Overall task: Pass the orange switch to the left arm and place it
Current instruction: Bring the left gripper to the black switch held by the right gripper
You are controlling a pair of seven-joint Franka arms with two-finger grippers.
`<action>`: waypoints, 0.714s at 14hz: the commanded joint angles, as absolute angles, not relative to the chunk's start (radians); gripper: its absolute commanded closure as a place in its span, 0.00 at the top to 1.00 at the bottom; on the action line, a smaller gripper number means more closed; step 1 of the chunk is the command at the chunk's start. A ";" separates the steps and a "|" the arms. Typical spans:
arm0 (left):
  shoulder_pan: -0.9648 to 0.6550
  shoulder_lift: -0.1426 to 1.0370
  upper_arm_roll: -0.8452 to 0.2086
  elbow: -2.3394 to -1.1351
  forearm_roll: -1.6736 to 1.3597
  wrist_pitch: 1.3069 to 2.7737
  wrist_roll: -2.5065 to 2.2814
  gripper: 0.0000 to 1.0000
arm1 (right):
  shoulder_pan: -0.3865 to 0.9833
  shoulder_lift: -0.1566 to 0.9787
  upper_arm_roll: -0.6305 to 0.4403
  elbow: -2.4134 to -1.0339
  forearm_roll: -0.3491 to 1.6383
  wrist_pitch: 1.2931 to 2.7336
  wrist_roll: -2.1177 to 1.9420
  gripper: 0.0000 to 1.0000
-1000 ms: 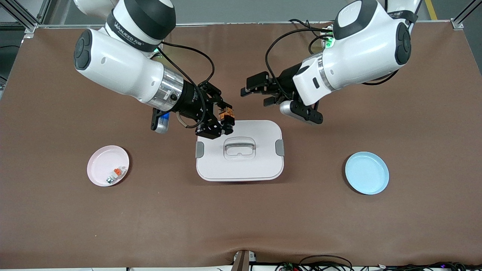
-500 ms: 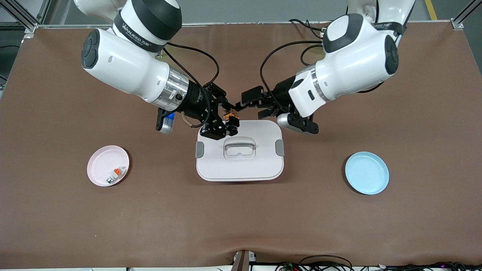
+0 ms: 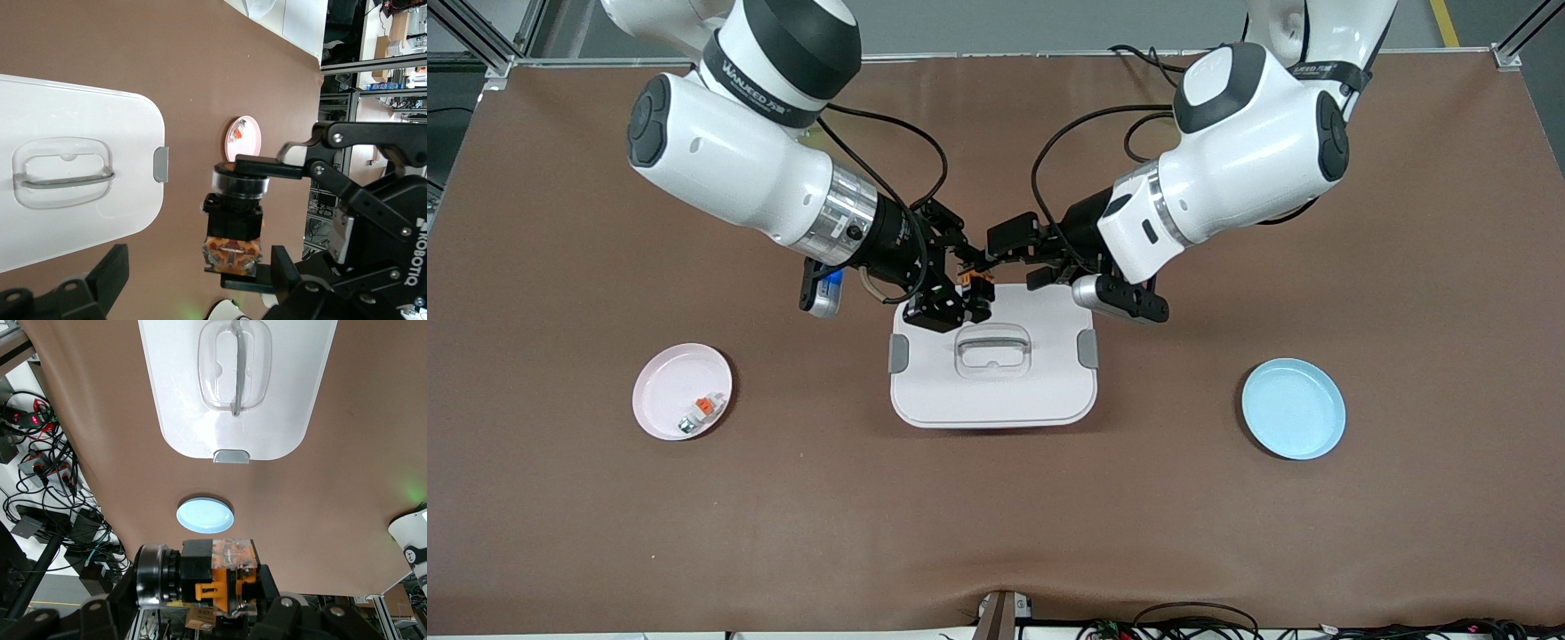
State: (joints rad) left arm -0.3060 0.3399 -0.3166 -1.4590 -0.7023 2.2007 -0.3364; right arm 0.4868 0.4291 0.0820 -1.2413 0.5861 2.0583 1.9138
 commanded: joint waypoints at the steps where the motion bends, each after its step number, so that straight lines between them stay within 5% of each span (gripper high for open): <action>1: -0.333 0.350 -0.314 -1.450 -0.709 2.246 -0.334 0.94 | 0.503 0.448 0.071 -1.206 0.600 2.059 1.933 0.00; 6: -0.351 0.374 -0.314 -1.448 -0.707 2.286 -0.325 0.92 | 0.502 0.451 0.071 -1.195 0.600 2.059 1.933 0.00; 10: -0.367 0.382 -0.314 -1.447 -0.706 2.287 -0.334 0.64 | 0.502 0.456 0.071 -1.192 0.600 2.057 1.931 0.00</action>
